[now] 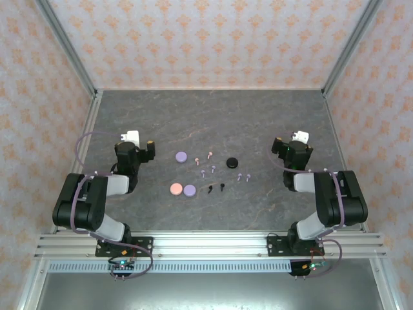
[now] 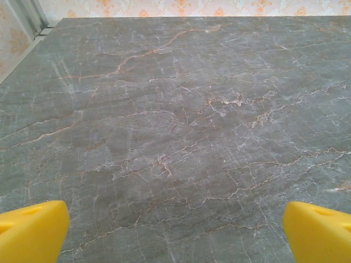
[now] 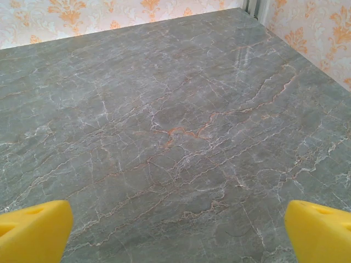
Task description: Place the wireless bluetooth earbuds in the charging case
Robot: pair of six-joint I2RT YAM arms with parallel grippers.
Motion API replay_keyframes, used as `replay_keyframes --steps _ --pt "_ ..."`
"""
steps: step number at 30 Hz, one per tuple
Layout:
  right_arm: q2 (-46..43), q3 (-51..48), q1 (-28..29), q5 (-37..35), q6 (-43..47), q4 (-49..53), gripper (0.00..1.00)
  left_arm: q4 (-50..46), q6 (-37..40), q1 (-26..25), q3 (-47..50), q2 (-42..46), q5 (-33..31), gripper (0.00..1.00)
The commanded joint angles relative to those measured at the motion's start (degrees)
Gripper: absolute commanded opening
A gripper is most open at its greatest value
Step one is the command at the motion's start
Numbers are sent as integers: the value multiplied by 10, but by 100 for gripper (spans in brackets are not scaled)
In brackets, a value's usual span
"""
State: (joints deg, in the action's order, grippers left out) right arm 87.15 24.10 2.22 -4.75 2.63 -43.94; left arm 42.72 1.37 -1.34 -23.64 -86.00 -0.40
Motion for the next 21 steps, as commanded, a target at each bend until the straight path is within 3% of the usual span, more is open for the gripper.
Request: replay_keyframes --steps 1,21 --pt "0 -3 1 -10 -5 -8 99 -3 -5 2 -8 3 -2 100" --pt "-1 -2 -5 3 -8 -4 99 -1 -4 1 -7 4 -2 100"
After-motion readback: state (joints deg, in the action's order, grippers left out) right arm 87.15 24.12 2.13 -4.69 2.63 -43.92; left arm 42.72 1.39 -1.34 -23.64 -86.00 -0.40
